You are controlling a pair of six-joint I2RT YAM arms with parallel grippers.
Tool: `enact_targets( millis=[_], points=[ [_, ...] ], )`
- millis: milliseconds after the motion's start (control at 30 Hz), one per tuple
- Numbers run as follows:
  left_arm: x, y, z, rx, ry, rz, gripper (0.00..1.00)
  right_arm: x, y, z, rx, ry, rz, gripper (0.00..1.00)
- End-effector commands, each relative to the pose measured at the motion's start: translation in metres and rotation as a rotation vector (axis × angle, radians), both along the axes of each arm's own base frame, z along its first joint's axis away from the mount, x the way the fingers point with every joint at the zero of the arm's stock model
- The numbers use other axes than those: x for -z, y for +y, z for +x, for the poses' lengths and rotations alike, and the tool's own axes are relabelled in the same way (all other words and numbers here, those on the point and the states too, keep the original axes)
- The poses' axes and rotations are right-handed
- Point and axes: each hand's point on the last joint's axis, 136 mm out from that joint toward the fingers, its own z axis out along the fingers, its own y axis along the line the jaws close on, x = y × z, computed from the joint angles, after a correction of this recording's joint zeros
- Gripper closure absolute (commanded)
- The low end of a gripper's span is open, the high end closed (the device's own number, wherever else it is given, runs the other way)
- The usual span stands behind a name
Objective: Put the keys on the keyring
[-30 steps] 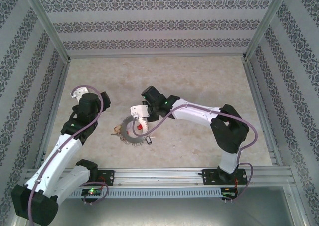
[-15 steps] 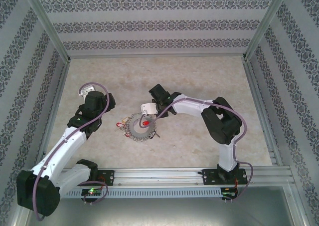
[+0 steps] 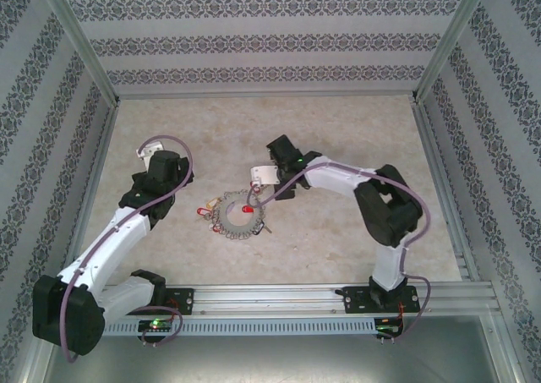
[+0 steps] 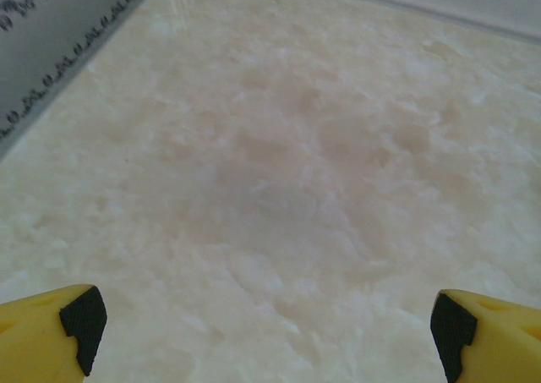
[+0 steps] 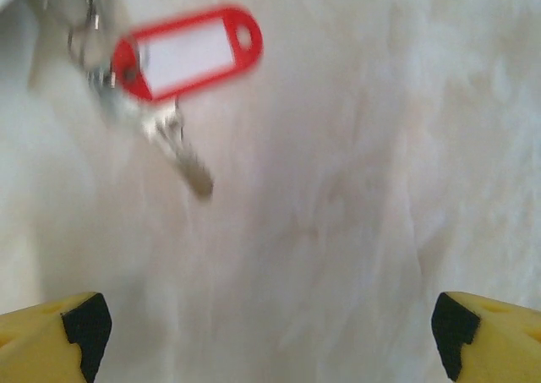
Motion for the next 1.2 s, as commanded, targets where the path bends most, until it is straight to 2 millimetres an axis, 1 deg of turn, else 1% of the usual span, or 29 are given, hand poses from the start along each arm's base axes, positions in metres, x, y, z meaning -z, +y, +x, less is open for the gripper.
enact_targets(
  millis=[0, 100, 133, 167, 233, 300, 333, 400, 433, 467, 500, 533, 567, 667, 767, 867, 900, 933, 1000, 1067, 1100, 1133, 1167],
  points=[
    [-0.025, 0.013, -0.001, -0.012, -0.027, 0.106, 0.01, -0.051, -0.015, -0.008, 0.084, -0.037, 0.164, 0.02],
    [-0.042, 0.016, -0.002, -0.019, -0.104, 0.122, 0.01, -0.111, -0.031, -0.008, 0.203, -0.135, 0.427, 0.02],
    [-0.047, 0.015, -0.002, -0.008, -0.143, 0.125, 0.0, -0.133, -0.042, -0.007, 0.262, -0.178, 0.532, 0.02],
    [-0.051, 0.015, -0.002, -0.007, -0.181, 0.129, 0.0, -0.154, -0.055, -0.006, 0.332, -0.222, 0.647, 0.02],
    [-0.052, 0.014, -0.001, 0.032, -0.226, 0.178, 0.0, -0.184, -0.089, -0.006, 0.459, -0.308, 0.837, 0.02],
    [-0.042, -0.003, 0.008, 0.197, -0.229, 0.284, 0.01, -0.201, -0.126, -0.01, 0.589, -0.385, 0.973, 0.02],
    [-0.031, -0.015, 0.013, 0.303, -0.223, 0.351, 0.01, -0.201, -0.146, -0.013, 0.655, -0.418, 1.016, 0.02],
    [-0.01, -0.027, 0.019, 0.407, -0.223, 0.428, 0.0, -0.197, -0.179, -0.02, 0.769, -0.474, 1.075, 0.02],
    [0.002, -0.031, 0.02, 0.432, -0.208, 0.432, 0.01, -0.192, -0.195, -0.024, 0.83, -0.502, 1.102, 0.02],
    [0.009, -0.029, 0.022, 0.417, -0.192, 0.415, 0.01, -0.185, -0.212, -0.03, 0.905, -0.535, 1.125, 0.02],
    [0.016, -0.028, 0.023, 0.407, -0.179, 0.398, 0.01, -0.179, -0.225, -0.035, 0.964, -0.57, 1.147, 0.02],
    [0.022, -0.028, 0.024, 0.407, -0.169, 0.387, 0.01, -0.173, -0.235, -0.041, 1.002, -0.606, 1.172, 0.02],
    [0.027, -0.03, 0.026, 0.411, -0.172, 0.382, 0.01, -0.159, -0.242, -0.047, 1.032, -0.614, 1.174, 0.02],
    [0.042, -0.03, 0.031, 0.42, -0.173, 0.377, 0.01, -0.13, -0.25, -0.054, 1.09, -0.594, 1.156, 0.02],
    [0.058, -0.03, 0.039, 0.437, -0.16, 0.345, 0.01, -0.102, -0.253, -0.053, 1.138, -0.554, 1.137, 0.02],
    [0.069, -0.034, 0.049, 0.449, -0.195, 0.308, 0.01, -0.082, -0.253, -0.049, 1.147, -0.538, 1.121, 0.02],
    [0.069, -0.037, 0.052, 0.465, -0.198, 0.314, 0.01, -0.078, -0.253, -0.047, 1.145, -0.538, 1.121, 0.02],
    [0.071, -0.036, 0.056, 0.465, -0.192, 0.307, 0.01, -0.078, -0.252, -0.044, 1.132, -0.551, 1.127, 0.02],
    [0.076, -0.031, 0.062, 0.436, -0.199, 0.312, 0.01, -0.076, -0.248, -0.035, 1.116, -0.536, 1.112, 0.02],
    [0.076, -0.022, 0.064, 0.39, -0.195, 0.293, 0.01, -0.077, -0.249, -0.021, 1.122, -0.548, 1.103, 0.02],
    [0.078, -0.02, 0.065, 0.396, -0.193, 0.27, 0.01, -0.075, -0.252, -0.016, 1.147, -0.551, 1.121, 0.02],
    [0.079, -0.012, 0.066, 0.364, -0.196, 0.251, 0.01, -0.071, -0.253, -0.009, 1.151, -0.555, 1.13, 0.02],
    [0.083, -0.004, 0.066, 0.334, -0.198, 0.218, 0.01, -0.06, -0.255, -0.003, 1.185, -0.547, 1.103, 0.02]
  ],
)
